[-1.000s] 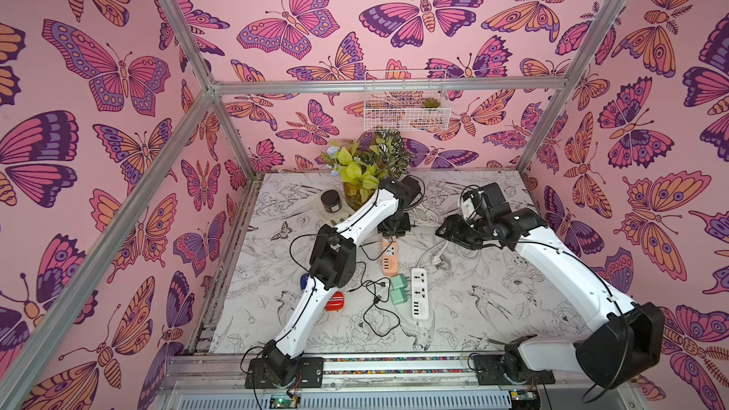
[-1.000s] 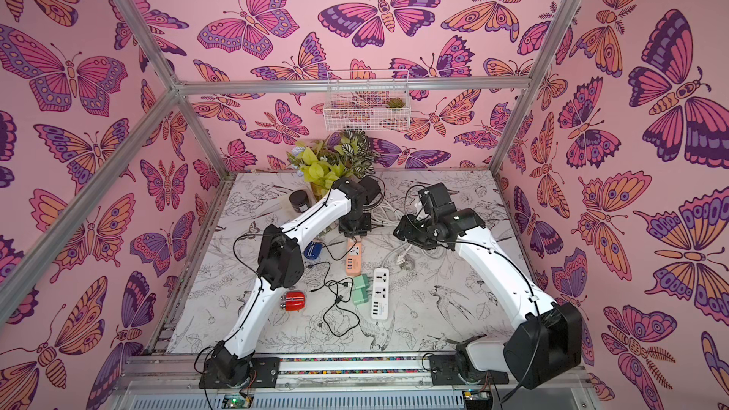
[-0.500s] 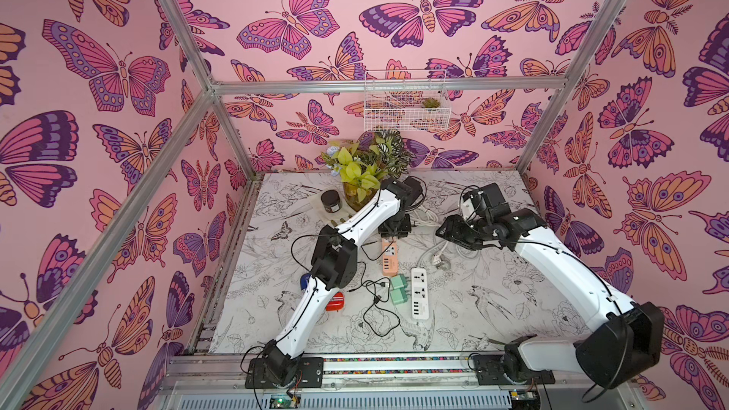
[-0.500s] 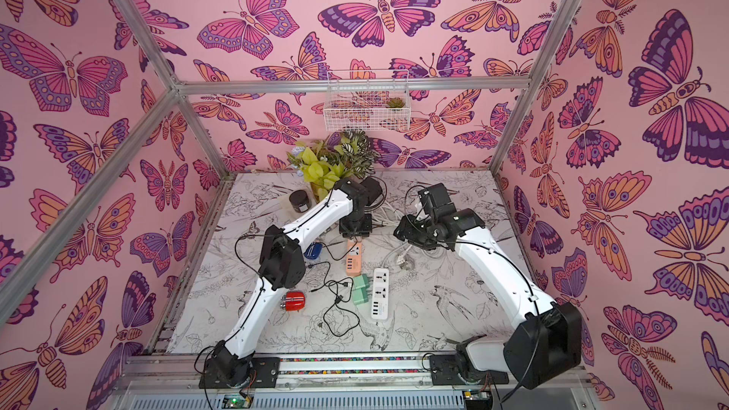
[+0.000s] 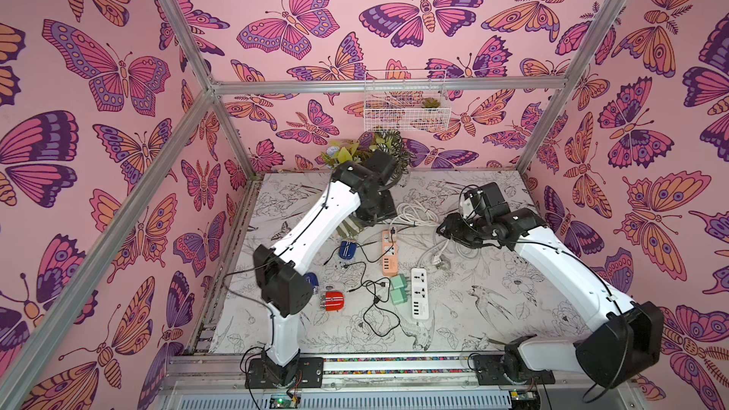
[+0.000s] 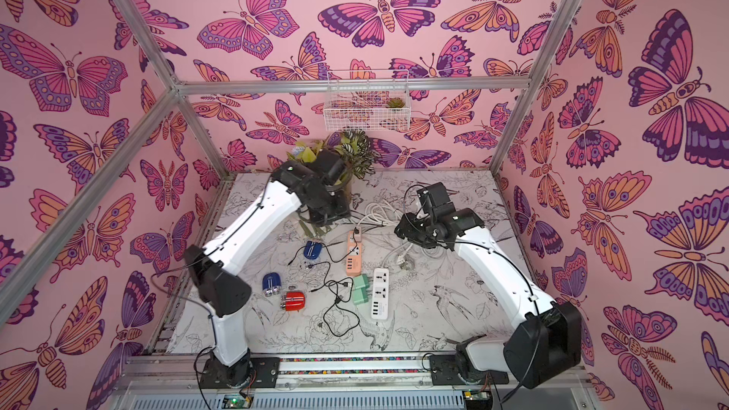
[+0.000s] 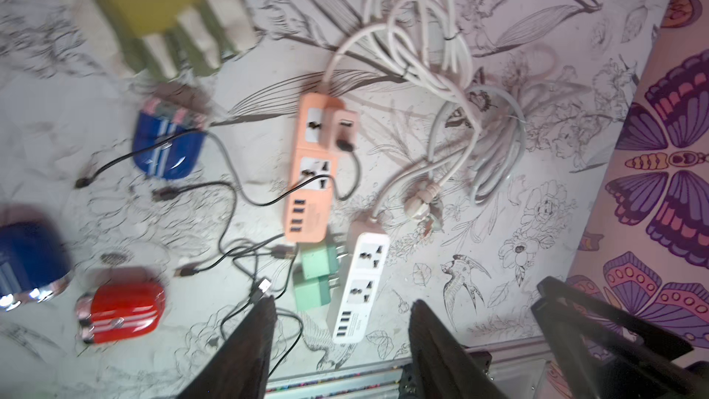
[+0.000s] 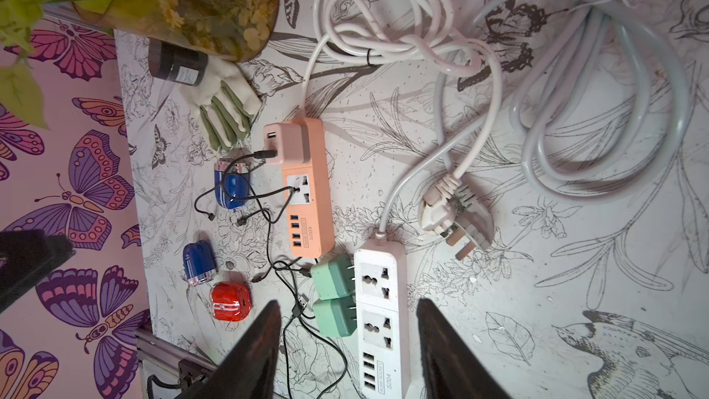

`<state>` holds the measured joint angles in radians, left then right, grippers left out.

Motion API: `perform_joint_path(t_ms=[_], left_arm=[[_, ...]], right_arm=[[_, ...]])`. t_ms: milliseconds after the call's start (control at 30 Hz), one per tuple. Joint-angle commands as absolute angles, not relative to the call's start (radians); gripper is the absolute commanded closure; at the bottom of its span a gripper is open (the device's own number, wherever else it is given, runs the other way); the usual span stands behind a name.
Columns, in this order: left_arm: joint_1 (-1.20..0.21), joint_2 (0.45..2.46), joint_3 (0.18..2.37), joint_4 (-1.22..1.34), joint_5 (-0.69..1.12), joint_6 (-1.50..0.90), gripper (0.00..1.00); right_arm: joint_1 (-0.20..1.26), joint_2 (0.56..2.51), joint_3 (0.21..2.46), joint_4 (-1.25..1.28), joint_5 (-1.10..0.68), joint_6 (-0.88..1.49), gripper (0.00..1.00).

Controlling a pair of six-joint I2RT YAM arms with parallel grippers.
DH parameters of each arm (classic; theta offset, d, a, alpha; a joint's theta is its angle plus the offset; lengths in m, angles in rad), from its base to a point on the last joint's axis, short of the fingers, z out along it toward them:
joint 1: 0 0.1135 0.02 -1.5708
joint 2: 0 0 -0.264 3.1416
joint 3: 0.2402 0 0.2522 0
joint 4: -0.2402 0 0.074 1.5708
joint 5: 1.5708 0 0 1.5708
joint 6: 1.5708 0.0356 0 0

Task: Charge the electric shaver
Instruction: Pick up the charging cable from the center of the board.

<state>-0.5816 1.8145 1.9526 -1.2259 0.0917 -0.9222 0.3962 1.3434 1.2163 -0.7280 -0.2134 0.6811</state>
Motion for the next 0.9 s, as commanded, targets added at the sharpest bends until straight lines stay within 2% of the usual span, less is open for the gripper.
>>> perform_joint_path(t_ms=[0, 100, 167, 300, 600, 867], left_arm=[[-0.435, 1.592, 1.592, -1.043, 0.153, -1.194, 0.45], [-0.298, 1.376, 1.238, -0.8, 0.201, -1.47, 0.48], [-0.23, 1.3, 1.049, -0.646, 0.233, -1.643, 0.49], [-0.16, 1.298, 0.814, -0.367, 0.264, -1.972, 0.49], [-0.117, 1.477, 0.761, -0.265, 0.252, -2.227, 0.47], [-0.109, 1.561, 0.776, -0.305, 0.247, -2.202, 0.48]], right_arm=[[0.45, 1.359, 1.262, -0.69, -0.178, 0.694, 0.42], [0.494, 1.381, 1.269, -0.668, -0.181, 0.714, 0.42], [0.521, 1.396, 1.275, -0.654, -0.186, 0.722, 0.42], [0.562, 1.432, 1.307, -0.659, -0.196, 0.719, 0.43], [0.574, 1.408, 1.295, -0.671, -0.186, 0.715, 0.43], [0.574, 1.367, 1.269, -0.684, -0.167, 0.715, 0.43]])
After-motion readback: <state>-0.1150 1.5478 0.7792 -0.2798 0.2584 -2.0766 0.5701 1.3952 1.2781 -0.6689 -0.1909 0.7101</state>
